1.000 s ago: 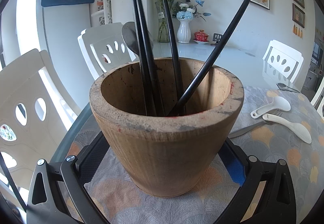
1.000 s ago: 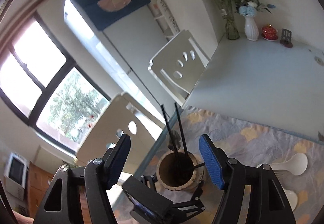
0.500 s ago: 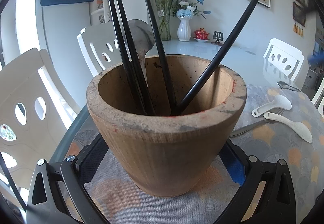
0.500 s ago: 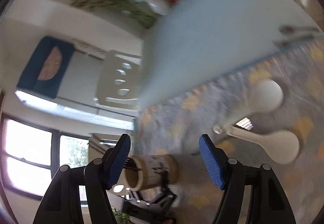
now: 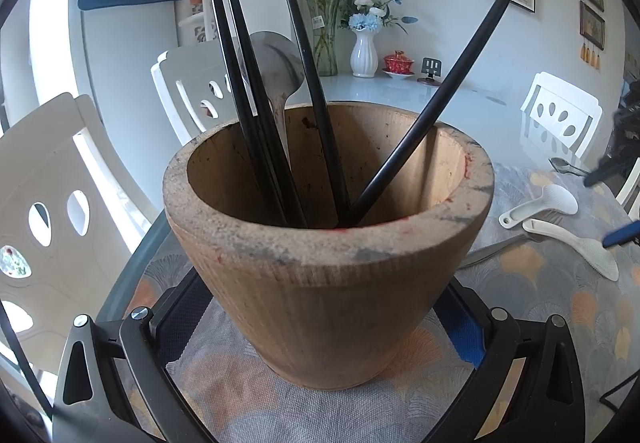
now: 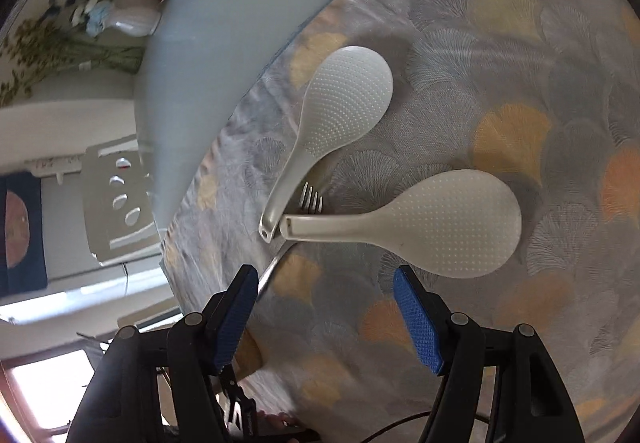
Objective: Organize utensils
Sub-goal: 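Move the right tool to the cloth and grasp a white rice paddle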
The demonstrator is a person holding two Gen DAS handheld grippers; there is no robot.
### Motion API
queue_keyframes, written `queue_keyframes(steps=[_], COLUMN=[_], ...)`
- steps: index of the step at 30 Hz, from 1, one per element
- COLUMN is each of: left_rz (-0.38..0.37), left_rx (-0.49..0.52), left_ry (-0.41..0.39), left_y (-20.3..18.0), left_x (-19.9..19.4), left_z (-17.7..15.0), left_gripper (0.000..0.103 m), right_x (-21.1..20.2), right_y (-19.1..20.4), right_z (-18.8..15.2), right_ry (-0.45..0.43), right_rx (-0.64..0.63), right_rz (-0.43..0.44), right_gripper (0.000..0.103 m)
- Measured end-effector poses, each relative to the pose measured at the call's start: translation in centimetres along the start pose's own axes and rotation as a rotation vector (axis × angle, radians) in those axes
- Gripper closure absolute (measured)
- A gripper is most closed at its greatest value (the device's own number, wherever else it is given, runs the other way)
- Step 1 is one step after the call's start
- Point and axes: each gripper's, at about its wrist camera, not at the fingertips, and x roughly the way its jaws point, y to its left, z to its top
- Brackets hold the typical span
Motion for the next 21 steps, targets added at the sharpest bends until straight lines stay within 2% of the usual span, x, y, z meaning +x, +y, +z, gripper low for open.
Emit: queue_keyframes(steps=[4, 6, 7, 9, 12, 15, 18, 20, 21], left_rz=[-0.005, -0.005, -0.005, -0.005, -0.002, 0.000, -0.002, -0.003, -0.002], left_rx=[-0.004, -0.004, -0.004, -0.005, -0.001, 0.000, -0.001, -0.002, -0.001], left_ry=[0.003, 0.003, 0.003, 0.003, 0.006, 0.006, 0.007, 0.008, 0.008], left_y=[0.1, 0.2, 0.2, 0.2, 0.2, 0.1, 0.1, 0.0, 0.0], left_x=[0.1, 0.1, 0.1, 0.1, 0.1, 0.1, 0.2, 0.2, 0.2], left_z=[-0.1, -0.2, -0.2, -0.2, -0.3, -0.3, -0.2, -0.2, -0.2], left_gripper=[0.000, 0.000, 0.000, 0.000, 0.000, 0.000, 0.000, 0.000, 0.000], right_x=[0.5, 1.2, 1.8, 3.6, 5.4, 6.6, 7.4, 7.0, 6.1], right_y=[1.0, 1.6, 1.8, 1.8, 2.4, 2.8, 1.9, 1.5, 1.2], right_z=[1.1, 1.8, 2.0, 2.3, 1.0, -2.0, -4.6, -5.8, -6.2], right_ry=[-0.101, -0.130, -0.116, -0.035, 0.103, 0.236, 0.347, 0.373, 0.347], right_rx=[-0.037, -0.088, -0.100, -0.109, -0.177, -0.289, -0.347, -0.399, -0.413], right_rz=[0.058, 0.033, 0.020, 0.028, 0.065, 0.026, 0.005, -0.027, -0.047], right_gripper=[0.035, 0.035, 0.035, 0.035, 0.035, 0.035, 0.035, 0.036, 0.036])
